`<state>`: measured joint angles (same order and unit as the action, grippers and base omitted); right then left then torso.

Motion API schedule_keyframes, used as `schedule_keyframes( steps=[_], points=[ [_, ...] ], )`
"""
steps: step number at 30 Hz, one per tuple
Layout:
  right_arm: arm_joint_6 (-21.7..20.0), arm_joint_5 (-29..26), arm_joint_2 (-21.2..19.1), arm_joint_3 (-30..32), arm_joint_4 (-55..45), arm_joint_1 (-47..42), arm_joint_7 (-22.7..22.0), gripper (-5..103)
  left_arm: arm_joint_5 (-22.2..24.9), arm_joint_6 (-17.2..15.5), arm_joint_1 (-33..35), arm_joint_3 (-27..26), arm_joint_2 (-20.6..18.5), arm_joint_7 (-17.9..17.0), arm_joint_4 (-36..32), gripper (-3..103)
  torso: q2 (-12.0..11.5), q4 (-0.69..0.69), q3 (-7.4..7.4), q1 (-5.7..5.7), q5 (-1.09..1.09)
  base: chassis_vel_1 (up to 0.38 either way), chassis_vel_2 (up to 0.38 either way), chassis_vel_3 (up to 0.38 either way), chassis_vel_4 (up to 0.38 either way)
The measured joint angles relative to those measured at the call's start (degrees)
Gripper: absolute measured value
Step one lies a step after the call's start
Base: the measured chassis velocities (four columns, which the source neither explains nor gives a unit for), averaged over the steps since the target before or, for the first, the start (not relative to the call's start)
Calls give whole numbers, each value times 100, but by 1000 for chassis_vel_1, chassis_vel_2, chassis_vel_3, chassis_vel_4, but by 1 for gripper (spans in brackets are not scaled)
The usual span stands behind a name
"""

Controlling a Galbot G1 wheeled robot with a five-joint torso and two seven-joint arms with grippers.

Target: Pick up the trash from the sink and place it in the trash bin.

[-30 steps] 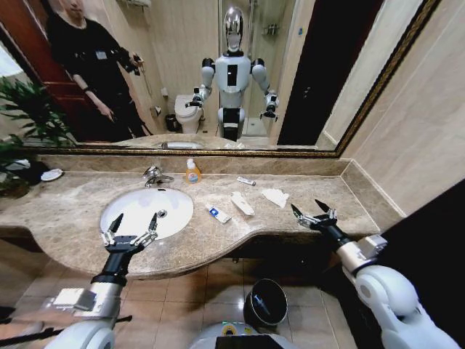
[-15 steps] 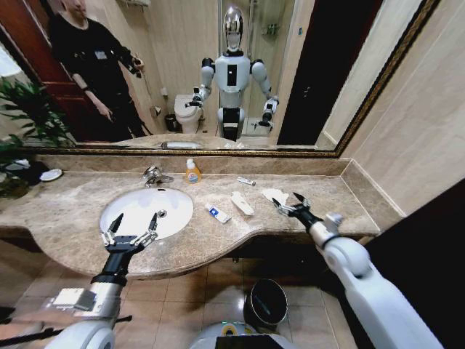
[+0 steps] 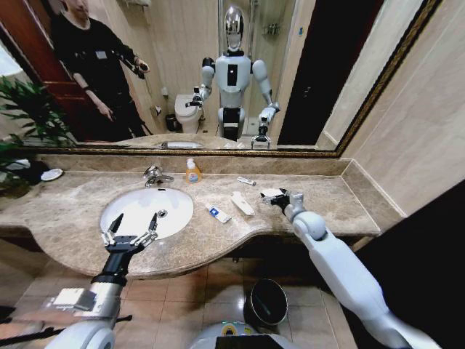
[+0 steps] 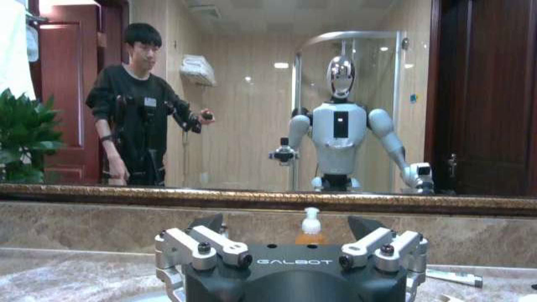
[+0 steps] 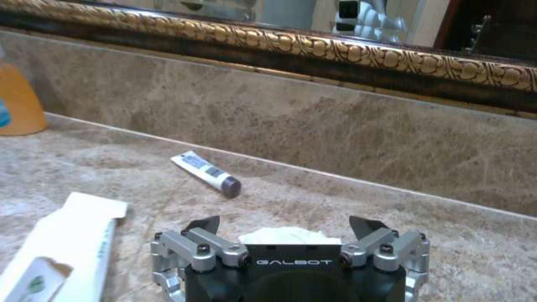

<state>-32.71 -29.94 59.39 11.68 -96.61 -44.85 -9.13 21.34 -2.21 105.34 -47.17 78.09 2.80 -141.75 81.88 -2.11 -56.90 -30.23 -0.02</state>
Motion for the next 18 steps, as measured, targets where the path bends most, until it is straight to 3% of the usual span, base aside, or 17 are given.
schedule_keyframes(
  steps=[9,12,13,15,18],
  points=[
    [-271,-323,-47,52,272,100,1,103,0,0,0,0,0,0,0,100,0,0,0,1,2,0,0,0,0],
    [-424,-434,-58,100,267,80,6,100,0,0,0,0,0,0,0,100,0,0,0,1,2,0,0,0,0],
    [-522,-501,-69,139,262,63,39,91,0,0,0,0,0,0,0,100,0,0,0,1,2,0,0,0,0],
    [-540,-511,-69,148,266,62,48,91,0,0,0,0,0,0,0,100,0,1,0,1,2,0,0,0,0],
    [-560,-562,-59,181,335,58,42,74,0,0,0,0,0,0,0,100,0,0,0,1,2,0,0,0,0]
  ],
)
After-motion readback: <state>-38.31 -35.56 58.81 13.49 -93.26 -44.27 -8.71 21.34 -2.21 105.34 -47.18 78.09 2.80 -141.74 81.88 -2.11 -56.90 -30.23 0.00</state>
